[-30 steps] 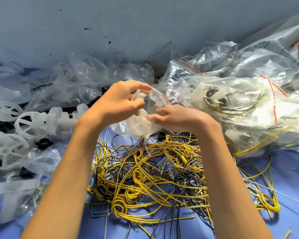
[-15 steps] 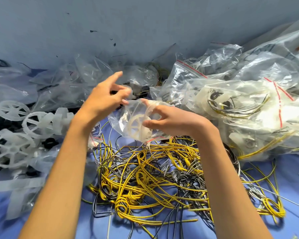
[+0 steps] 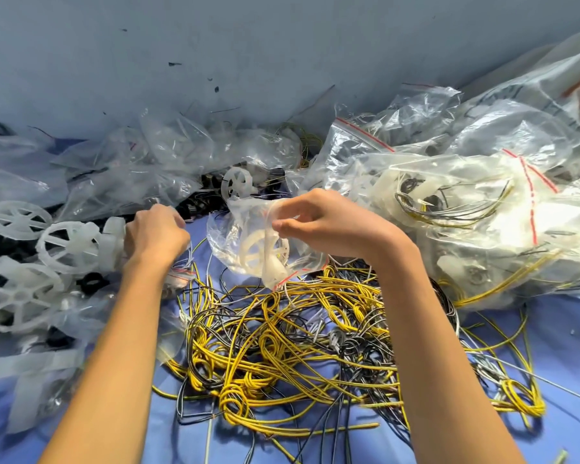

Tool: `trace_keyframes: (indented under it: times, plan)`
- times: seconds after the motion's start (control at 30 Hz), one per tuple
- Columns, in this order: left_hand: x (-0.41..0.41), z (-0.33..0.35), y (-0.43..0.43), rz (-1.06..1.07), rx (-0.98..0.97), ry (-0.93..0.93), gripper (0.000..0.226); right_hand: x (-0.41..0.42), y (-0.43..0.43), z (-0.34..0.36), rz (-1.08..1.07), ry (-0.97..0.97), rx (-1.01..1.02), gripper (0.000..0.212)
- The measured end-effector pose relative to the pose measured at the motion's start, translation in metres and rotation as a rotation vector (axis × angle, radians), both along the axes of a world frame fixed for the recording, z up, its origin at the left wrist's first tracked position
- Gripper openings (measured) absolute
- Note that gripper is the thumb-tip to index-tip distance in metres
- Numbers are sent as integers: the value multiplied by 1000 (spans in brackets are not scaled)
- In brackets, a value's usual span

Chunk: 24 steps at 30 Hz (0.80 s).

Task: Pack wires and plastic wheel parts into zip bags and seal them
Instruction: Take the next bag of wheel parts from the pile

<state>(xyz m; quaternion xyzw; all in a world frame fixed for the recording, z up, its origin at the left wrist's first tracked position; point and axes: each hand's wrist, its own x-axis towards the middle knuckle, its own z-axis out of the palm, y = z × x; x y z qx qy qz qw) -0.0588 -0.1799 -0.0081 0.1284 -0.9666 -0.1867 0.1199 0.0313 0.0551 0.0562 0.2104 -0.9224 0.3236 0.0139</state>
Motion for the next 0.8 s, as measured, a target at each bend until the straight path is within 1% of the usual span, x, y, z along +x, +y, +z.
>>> trace_keyframes:
  times: [0.1,0.2,0.23,0.27,0.33,0.37,0.4,0.43,0.47,0.53,0.6,0.67,0.7,0.73,0.77,0.8]
  plan:
    - [6,11,6,-28,85,105,33,-1,-2,0,-30,57,-121,18]
    - [14,37,19,-230,300,271,36,-3,-5,0,-36,11,-296,12]
    - [20,47,25,-334,400,298,37,-4,-6,0,-50,-10,-351,17]
    - [27,57,32,-451,509,305,37,-5,-7,-1,-75,-23,-375,27]
    - [43,73,43,-680,691,301,37,-6,-8,-2,-116,-42,-367,61]
    - [51,79,47,-775,731,297,36,-6,-8,-2,-121,-54,-366,74]
    - [57,84,51,-857,741,291,35,-6,-8,-3,-115,-69,-394,78]
    - [63,87,54,-926,734,285,36,-6,-8,-3,-103,-97,-463,76]
    - [67,89,57,-987,729,276,38,-6,-7,-2,-92,-140,-565,67]
    - [69,89,59,-1072,750,244,44,-5,-5,2,-94,-203,-773,42]
    - [65,87,59,-1095,775,174,59,-4,-1,4,-144,-203,-873,21]
    - [58,83,58,-1011,681,93,86,-5,3,4,-212,-198,-859,14]
    - [55,81,59,-929,590,50,103,-6,4,3,-246,-195,-835,15]
    - [54,78,60,-844,493,10,114,-8,5,3,-275,-193,-822,16]
    - [52,74,62,-777,408,-25,116,-9,5,2,-296,-197,-833,17]
    - [52,70,65,-739,340,-59,110,-11,5,2,-308,-207,-862,19]
